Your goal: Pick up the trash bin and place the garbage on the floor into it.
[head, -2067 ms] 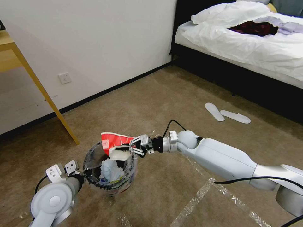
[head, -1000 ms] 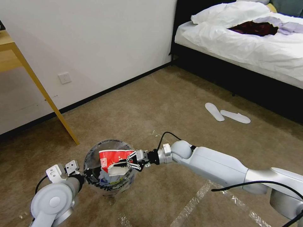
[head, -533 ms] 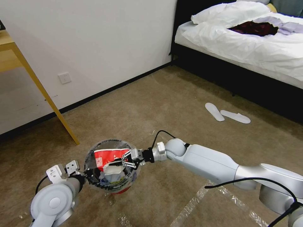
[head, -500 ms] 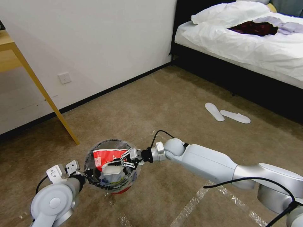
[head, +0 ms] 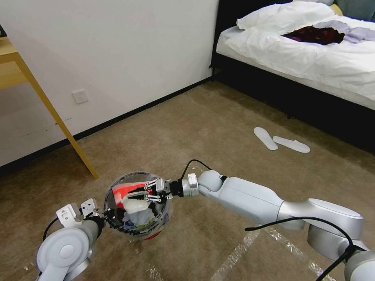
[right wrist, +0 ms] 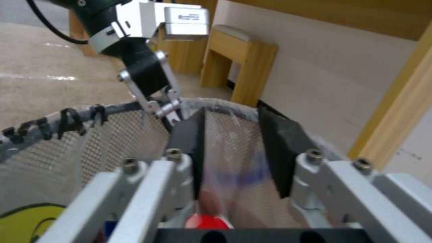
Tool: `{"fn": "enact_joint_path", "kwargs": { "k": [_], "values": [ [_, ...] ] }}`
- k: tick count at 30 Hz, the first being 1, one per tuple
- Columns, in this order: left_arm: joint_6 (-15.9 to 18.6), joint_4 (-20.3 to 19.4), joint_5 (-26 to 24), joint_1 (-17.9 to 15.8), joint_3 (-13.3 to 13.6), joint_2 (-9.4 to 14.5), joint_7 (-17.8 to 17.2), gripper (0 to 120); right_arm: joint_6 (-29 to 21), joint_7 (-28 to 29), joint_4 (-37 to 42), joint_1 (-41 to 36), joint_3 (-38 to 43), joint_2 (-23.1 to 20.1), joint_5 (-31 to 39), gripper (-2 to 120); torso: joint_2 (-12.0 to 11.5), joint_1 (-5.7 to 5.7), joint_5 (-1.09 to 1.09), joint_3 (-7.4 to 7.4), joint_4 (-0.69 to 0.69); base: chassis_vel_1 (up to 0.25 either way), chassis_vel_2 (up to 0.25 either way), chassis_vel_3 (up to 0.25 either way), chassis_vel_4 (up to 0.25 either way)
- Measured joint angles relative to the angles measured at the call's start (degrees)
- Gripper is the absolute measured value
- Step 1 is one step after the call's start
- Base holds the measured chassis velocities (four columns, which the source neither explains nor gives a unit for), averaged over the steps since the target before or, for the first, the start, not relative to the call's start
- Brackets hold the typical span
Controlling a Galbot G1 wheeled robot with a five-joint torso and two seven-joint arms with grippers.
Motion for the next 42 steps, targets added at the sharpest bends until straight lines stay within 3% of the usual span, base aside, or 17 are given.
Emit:
{"fn": "enact_joint_path", "kwargs": {
  "k": [18,23,25,29,31,34,37,41,42],
  "values": [
    [0.00,0.37,-0.30,-0.38,0.20,0.17,-0.15,1,-1.96,-0.19,0.77,-0.16,3.22,-1.01,0.41,98,0.00,0.00,0.00,0.00,0.00,0.000,0.000,0.000,0.000],
    [0.00,0.80,-0.63,-0.54,0.15,0.32,-0.30,1,-2.18,0.64,3.91,0.17,8.21,-2.22,1.91,100,0.00,0.00,0.00,0.00,0.01,0.000,0.000,0.000,0.000],
    [-0.01,1.13,-1.03,-0.59,-0.22,0.67,-0.44,1,-2.25,3.34,7.11,-0.33,14.79,-4.15,3.12,100,0.00,0.00,0.00,0.00,0.02,0.000,0.000,0.000,0.000],
    [-0.02,1.14,-1.39,-0.59,-0.47,0.94,-0.62,1,-2.22,7.31,9.24,-1.47,20.35,-6.39,3.38,100,0.00,0.00,0.01,0.00,0.00,0.000,0.000,0.000,0.000],
    [-0.02,0.90,-2.14,-0.81,-0.64,1.15,-1.01,1,-2.66,12.92,11.54,-4.57,27.89,-9.29,3.59,100,0.00,0.00,0.00,-0.01,0.00,0.000,0.000,0.000,0.000],
    [-0.02,0.80,-2.39,-0.91,-0.69,1.23,-1.12,1,-3.00,15.63,12.44,-6.31,30.15,-10.40,3.63,100,0.00,0.00,0.01,0.00,-0.01,0.000,0.000,0.000,0.000],
    [0.10,0.62,-2.87,-0.95,-0.77,1.46,-1.44,1,-4.28,22.16,15.34,-14.82,38.67,-14.11,3.77,100,0.00,0.00,0.03,0.00,-0.03,0.000,0.000,0.000,0.000],
    [0.16,0.52,-2.97,-0.92,-0.79,1.46,-1.46,1,-4.12,24.96,16.29,-19.11,43.91,-14.61,1.81,100,0.00,0.00,0.03,0.00,-0.01,0.000,0.000,0.000,0.000],
    [0.25,0.41,-3.04,-0.91,-0.83,1.42,-1.50,1,-4.21,28.17,17.59,-23.33,49.48,-14.52,-0.60,100,0.00,0.00,0.01,0.00,0.02,0.000,0.000,0.000,0.000]
  ]
}}
